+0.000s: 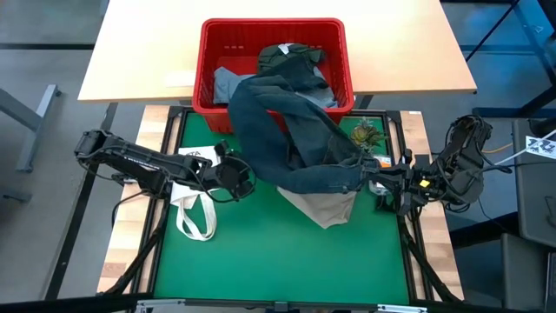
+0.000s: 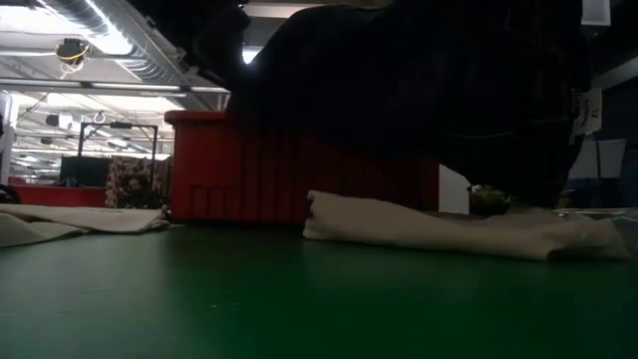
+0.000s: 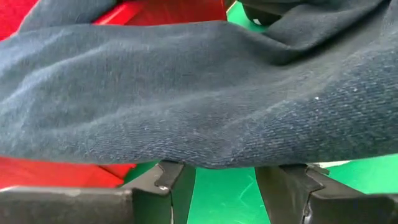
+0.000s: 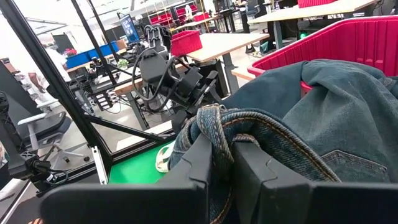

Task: Fold Laundry from Bin
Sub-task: Fold the dark blue jeans

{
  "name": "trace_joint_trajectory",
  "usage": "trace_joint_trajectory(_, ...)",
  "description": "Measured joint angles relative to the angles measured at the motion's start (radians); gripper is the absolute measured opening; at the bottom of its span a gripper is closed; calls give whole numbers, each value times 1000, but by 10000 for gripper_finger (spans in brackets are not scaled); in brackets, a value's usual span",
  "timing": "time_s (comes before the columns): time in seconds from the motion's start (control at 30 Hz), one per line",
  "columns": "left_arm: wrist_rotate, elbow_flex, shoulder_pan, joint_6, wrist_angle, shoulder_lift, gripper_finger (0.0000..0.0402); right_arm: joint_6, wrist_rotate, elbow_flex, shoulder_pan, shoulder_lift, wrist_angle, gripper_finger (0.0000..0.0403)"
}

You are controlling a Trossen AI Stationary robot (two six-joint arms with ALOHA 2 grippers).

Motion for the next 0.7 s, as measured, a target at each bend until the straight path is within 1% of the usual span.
trace_joint_trajectory(0.1,-3,0,2,8,16,0,153,0,0,0,0,0,0,37)
trace_joint_trajectory(0.17,-11,0,8,42,30,0,153,0,0,0,0,0,0,37)
trace_joint_trajectory(0.27,-57,0,22,52,63,0,151,0,0,0,0,0,0,37)
trace_joint_trajectory(0.33,-86,0,35,60,82,0,142,0,0,0,0,0,0,37)
trace_joint_trajectory(0.43,-125,0,50,79,110,0,108,0,0,0,0,0,0,37)
trace_joint_trajectory(0.6,-141,0,65,123,142,0,20,-1,0,0,0,0,4,37)
trace_joint_trajectory(0.63,-142,0,66,133,149,0,11,-4,0,0,0,0,5,37)
trace_joint_trajectory(0.7,-145,0,66,161,172,0,6,-21,-1,3,0,-4,2,37)
